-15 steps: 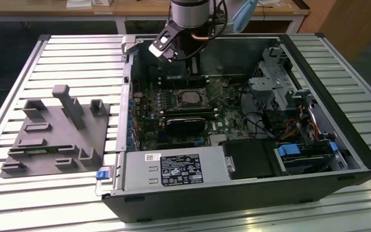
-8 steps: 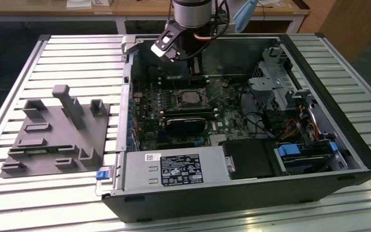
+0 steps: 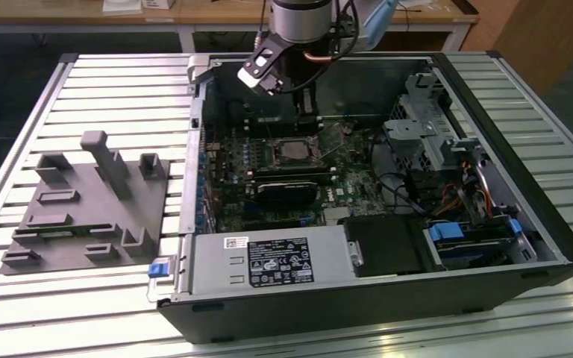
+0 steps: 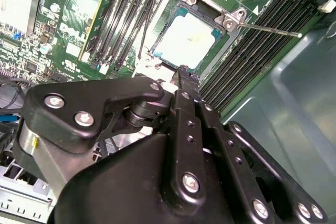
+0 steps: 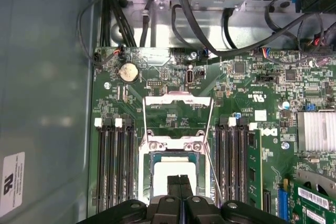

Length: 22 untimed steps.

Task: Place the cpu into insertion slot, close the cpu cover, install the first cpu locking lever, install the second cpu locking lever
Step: 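Close the cpu cover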

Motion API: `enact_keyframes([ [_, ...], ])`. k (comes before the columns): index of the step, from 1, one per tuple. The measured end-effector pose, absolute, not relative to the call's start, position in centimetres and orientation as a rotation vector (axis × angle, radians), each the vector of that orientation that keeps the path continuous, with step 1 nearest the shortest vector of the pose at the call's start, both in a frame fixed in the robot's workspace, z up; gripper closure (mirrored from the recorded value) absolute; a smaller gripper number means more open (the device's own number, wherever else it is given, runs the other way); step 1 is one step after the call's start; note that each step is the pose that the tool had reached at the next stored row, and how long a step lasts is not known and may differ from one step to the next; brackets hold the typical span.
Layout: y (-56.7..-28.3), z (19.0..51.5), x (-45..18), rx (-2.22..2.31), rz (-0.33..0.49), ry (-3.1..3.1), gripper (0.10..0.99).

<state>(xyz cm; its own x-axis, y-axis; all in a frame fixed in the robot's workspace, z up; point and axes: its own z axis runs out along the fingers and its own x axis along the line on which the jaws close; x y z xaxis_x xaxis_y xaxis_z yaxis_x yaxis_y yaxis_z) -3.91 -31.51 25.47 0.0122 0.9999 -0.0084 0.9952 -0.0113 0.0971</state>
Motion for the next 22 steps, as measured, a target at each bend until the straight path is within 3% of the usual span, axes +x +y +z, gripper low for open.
enact_keyframes([
  [22,-31.5,25.5,-0.3,2.18,0.096,2.155,0.98],
])
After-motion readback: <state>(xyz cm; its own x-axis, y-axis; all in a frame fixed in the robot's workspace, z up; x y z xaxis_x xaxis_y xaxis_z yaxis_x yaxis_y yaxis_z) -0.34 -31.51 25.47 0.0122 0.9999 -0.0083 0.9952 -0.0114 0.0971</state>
